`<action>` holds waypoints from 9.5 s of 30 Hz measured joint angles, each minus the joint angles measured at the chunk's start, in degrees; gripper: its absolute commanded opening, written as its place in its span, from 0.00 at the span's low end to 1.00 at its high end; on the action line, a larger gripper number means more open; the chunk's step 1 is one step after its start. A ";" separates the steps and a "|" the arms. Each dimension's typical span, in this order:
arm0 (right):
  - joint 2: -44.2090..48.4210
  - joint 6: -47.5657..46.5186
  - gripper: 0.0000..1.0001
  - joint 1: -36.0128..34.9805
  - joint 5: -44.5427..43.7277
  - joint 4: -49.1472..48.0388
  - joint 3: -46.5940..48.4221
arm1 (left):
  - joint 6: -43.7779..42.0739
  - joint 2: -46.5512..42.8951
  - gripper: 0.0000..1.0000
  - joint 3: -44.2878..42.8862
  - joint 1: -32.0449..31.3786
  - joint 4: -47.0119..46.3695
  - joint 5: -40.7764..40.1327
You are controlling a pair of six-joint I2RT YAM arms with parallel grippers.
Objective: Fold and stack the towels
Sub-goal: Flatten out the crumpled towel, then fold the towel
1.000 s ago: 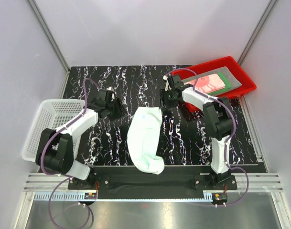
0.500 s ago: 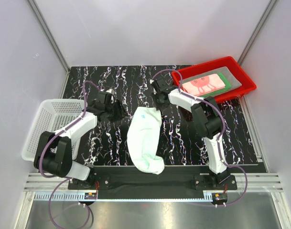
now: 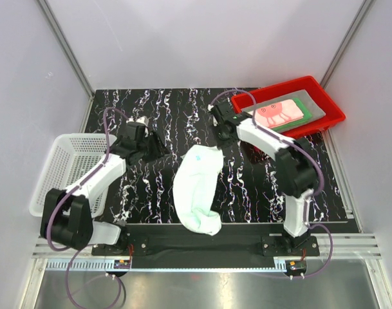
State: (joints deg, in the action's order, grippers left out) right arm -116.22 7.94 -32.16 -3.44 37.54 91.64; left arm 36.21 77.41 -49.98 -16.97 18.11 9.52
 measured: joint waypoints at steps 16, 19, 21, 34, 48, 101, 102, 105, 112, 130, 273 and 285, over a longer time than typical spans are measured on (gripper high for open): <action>27.85 12.79 0.00 -0.04 -1.57 -1.99 -39.43 | -7.89 7.15 0.54 -7.48 -1.70 2.03 5.35; 27.85 13.97 0.00 -0.04 -3.06 -2.86 -40.24 | -9.62 13.27 0.54 -10.01 -3.67 1.70 6.64; 27.87 14.21 0.00 -0.04 -3.19 -4.28 -40.24 | -11.10 17.05 0.53 -11.21 -4.72 1.49 7.96; 28.13 14.64 0.00 -0.02 -4.17 -6.80 -40.85 | -23.23 35.36 0.57 -22.64 -11.32 -3.91 21.64; 26.10 12.11 0.00 0.07 -2.40 -6.60 -33.75 | -22.10 31.93 0.00 -16.35 -15.74 -2.21 20.11; 23.65 7.21 0.00 1.09 -0.39 -5.88 -32.52 | -15.85 22.45 0.00 -10.62 -13.25 3.17 10.58; 23.63 7.23 0.00 1.09 -0.42 -5.92 -32.52 | -15.69 22.45 0.00 -10.62 -13.25 3.10 10.84; 23.67 7.23 0.00 1.09 -0.46 -5.95 -32.52 | -15.69 22.29 0.00 -10.64 -13.25 3.43 11.21; 25.42 7.28 0.00 1.09 -0.63 -5.22 -31.89 | -14.67 15.23 0.18 -11.87 -13.25 8.44 8.74; 26.91 7.28 0.00 1.09 -0.59 -5.09 -31.71 | -6.03 23.28 0.29 -8.00 -13.22 3.76 8.13; -7.41 -17.70 0.00 12.68 22.80 -36.44 13.81 | -27.47 42.42 0.00 -54.99 7.74 -3.67 9.79; 3.96 -18.80 0.00 12.28 22.62 -38.34 -7.56 | -27.28 28.76 0.00 -32.04 6.56 -8.81 11.50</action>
State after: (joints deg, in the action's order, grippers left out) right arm -112.27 -10.85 -19.88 19.18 -0.80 84.07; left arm 8.93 106.17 -82.02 -10.41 9.30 21.02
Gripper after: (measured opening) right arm 0.020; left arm 0.021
